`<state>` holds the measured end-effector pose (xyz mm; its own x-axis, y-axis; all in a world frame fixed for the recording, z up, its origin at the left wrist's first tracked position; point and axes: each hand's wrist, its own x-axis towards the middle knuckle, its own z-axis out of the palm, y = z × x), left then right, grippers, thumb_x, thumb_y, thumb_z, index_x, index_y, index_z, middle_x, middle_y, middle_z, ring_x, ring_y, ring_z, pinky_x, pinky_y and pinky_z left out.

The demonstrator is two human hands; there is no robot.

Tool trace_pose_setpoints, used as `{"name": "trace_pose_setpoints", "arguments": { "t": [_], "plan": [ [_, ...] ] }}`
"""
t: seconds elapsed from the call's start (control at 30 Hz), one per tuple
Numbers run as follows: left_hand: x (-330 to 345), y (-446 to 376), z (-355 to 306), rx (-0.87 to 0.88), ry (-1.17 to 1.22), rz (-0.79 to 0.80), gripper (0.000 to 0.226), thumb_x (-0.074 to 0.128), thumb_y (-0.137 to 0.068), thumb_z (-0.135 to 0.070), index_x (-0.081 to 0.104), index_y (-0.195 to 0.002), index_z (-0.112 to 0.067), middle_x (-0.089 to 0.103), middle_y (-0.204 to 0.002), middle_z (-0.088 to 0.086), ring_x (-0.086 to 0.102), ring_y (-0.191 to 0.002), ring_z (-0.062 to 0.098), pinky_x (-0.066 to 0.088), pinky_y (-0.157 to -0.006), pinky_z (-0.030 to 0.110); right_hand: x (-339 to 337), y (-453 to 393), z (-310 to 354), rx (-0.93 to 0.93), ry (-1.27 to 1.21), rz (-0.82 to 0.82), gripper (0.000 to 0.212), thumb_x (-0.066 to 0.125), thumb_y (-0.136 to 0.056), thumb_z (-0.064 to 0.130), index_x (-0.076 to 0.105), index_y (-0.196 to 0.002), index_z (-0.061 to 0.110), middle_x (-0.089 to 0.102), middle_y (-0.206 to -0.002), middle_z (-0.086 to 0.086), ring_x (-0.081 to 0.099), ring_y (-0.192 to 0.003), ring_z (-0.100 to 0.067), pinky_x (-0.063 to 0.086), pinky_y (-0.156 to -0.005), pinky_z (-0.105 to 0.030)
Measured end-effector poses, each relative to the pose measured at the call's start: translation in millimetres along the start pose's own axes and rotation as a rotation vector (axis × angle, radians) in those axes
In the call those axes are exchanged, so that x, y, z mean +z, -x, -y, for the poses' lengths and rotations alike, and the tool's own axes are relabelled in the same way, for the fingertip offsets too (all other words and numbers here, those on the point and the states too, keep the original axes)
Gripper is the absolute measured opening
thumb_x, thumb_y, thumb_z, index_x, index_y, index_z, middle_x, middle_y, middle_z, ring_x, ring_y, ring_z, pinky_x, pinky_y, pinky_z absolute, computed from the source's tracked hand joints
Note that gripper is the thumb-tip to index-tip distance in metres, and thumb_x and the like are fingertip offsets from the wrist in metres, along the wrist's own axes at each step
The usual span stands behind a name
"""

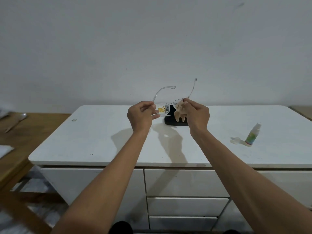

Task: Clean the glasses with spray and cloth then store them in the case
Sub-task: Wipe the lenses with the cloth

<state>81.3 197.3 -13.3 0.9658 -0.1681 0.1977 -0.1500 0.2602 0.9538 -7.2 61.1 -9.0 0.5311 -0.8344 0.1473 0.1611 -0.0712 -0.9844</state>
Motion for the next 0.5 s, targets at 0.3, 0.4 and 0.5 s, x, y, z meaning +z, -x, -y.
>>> {"name": "trace_pose_setpoints", "arguments": {
  "t": [0.3, 0.4, 0.5],
  "plan": [
    [10.3, 13.8, -9.8, 0.079, 0.018, 0.016, 0.007, 0.070, -0.087, 0.006, 0.075, -0.091, 0.003, 0.073, -0.074, 0.017, 0.072, -0.061, 0.026, 0.064, -0.060, 0.035, 10.5, 4.0, 6.3, 0.053, -0.228, -0.250, 0.013, 0.076, -0.085, 0.006, 0.080, -0.096, 0.012, 0.076, -0.088, 0.000, 0.069, -0.064, 0.002, 0.057, -0.061, -0.014],
    [14.7, 17.7, -13.1, 0.108, 0.009, 0.009, 0.006, 0.071, -0.088, 0.006, 0.075, -0.090, 0.002, 0.073, -0.071, 0.013, 0.070, -0.059, 0.023, 0.064, -0.060, 0.036, 15.6, 2.0, 8.2, 0.086, -0.301, -0.279, 0.014, 0.077, -0.084, 0.006, 0.081, -0.095, 0.012, 0.078, -0.087, 0.000, 0.070, -0.061, -0.004, 0.063, -0.065, -0.027],
    [18.5, 18.3, -15.9, 0.116, 0.007, -0.019, 0.005, 0.071, -0.088, 0.006, 0.075, -0.089, 0.002, 0.073, -0.069, 0.010, 0.070, -0.057, 0.021, 0.064, -0.060, 0.035, 20.7, 0.8, 11.7, 0.099, -0.311, -0.265, 0.015, 0.079, -0.081, 0.008, 0.083, -0.092, 0.017, 0.080, -0.086, 0.006, 0.076, -0.077, -0.009, 0.064, -0.081, -0.035]
  ]
}}
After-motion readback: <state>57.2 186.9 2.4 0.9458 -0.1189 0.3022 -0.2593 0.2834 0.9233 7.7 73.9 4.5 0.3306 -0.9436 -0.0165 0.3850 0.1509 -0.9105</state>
